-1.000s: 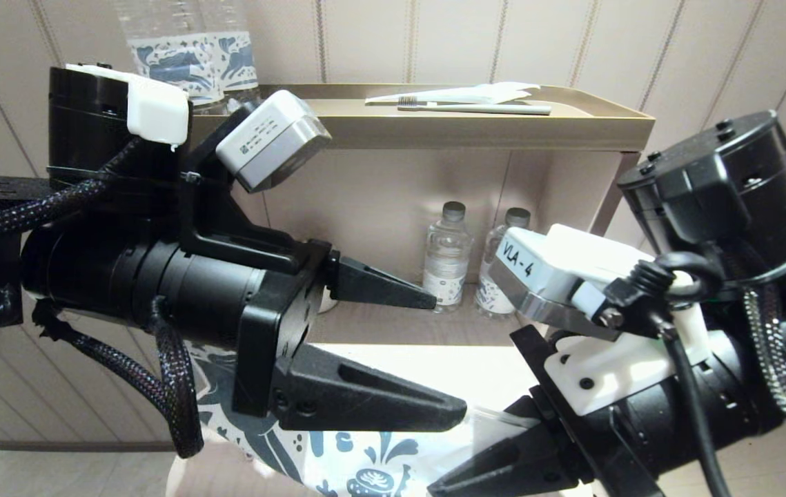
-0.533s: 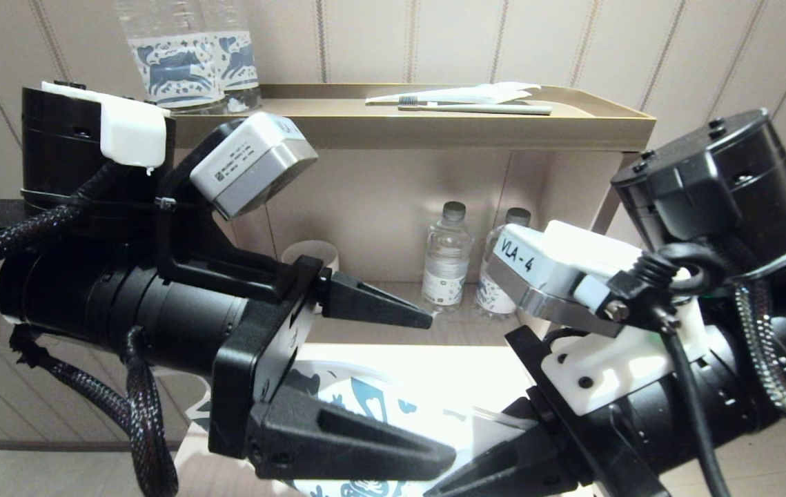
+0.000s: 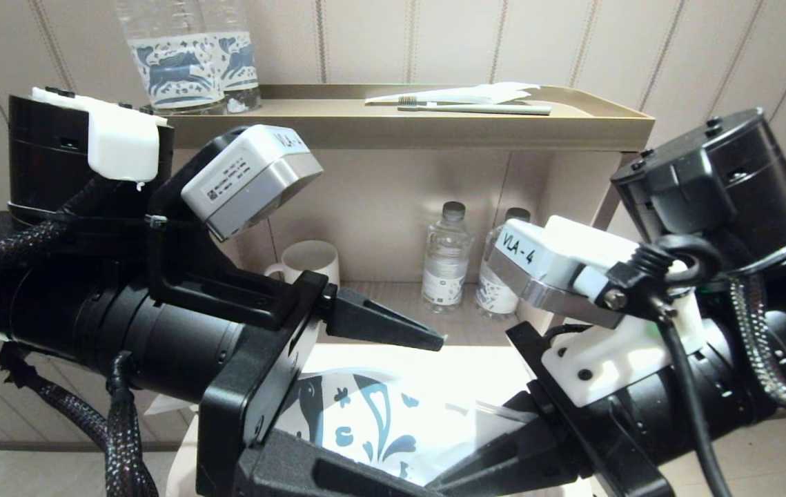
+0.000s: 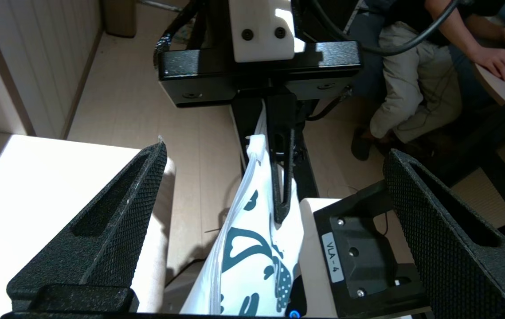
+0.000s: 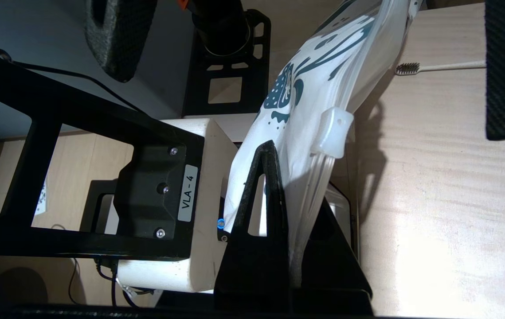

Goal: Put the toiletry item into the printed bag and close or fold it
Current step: Open the storage bag

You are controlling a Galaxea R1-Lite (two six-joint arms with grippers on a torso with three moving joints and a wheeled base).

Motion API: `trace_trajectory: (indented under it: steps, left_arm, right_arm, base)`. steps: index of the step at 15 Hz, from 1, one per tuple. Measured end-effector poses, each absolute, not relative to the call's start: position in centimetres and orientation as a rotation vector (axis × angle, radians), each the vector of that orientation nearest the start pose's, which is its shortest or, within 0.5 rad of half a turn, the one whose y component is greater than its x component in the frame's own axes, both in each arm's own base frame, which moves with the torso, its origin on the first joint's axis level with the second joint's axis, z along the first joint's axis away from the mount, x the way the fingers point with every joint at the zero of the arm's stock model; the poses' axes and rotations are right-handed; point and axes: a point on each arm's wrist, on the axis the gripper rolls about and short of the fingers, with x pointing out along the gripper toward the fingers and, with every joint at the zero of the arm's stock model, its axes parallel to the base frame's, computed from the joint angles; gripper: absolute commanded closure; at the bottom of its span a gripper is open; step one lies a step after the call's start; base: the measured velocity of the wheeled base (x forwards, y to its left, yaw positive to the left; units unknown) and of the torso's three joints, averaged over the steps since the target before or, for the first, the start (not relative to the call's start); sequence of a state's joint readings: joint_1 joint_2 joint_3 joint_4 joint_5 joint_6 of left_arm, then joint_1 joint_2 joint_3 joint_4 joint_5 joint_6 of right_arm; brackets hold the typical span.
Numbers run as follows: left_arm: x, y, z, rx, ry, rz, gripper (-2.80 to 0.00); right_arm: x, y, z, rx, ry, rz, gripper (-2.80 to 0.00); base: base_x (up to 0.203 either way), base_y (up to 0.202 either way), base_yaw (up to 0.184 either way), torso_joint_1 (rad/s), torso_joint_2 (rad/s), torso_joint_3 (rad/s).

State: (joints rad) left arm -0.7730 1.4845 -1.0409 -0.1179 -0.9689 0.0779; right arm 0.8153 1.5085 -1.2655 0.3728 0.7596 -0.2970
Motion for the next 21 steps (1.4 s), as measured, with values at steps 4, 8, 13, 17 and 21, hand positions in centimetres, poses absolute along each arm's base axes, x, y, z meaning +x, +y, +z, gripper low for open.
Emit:
trace_trajectory:
  steps: [4, 8, 13, 17, 21]
  left_arm:
    - [16.68, -19.02, 26.09, 0.021, 0.308, -1.742, -2.80]
    - [16.74, -19.09, 26.02, 0.021, 0.310, -1.741, -2.80]
    - [16.66, -19.44, 25.95, 0.032, 0.311, -1.712, 0.00]
    - [16.46, -19.65, 26.02, 0.033, 0.310, -1.725, 0.00]
    - [16.41, -19.67, 25.71, 0.029, 0.324, -1.737, 0.00]
  right_arm:
    - [16.04, 18.95, 27.64, -0.241, 0.446, 1.601, 0.00]
    - [16.20, 18.85, 27.62, -0.239, 0.448, 1.594, 0.00]
    - [16.24, 18.85, 27.61, -0.239, 0.449, 1.591, 0.00]
    - [16.34, 18.76, 27.59, -0.238, 0.450, 1.587, 0.00]
    - [16.39, 18.71, 27.42, -0.239, 0.454, 1.585, 0.00]
  base:
    - [0.000, 0.000, 0.000, 0.000, 0.00, 0.000]
    - [0.000, 0.000, 0.000, 0.000, 0.00, 0.000]
    - [0.000, 0.000, 0.000, 0.000, 0.00, 0.000]
    - [0.000, 0.000, 0.000, 0.000, 0.00, 0.000]
    - [0.000, 0.000, 0.000, 0.000, 0.00, 0.000]
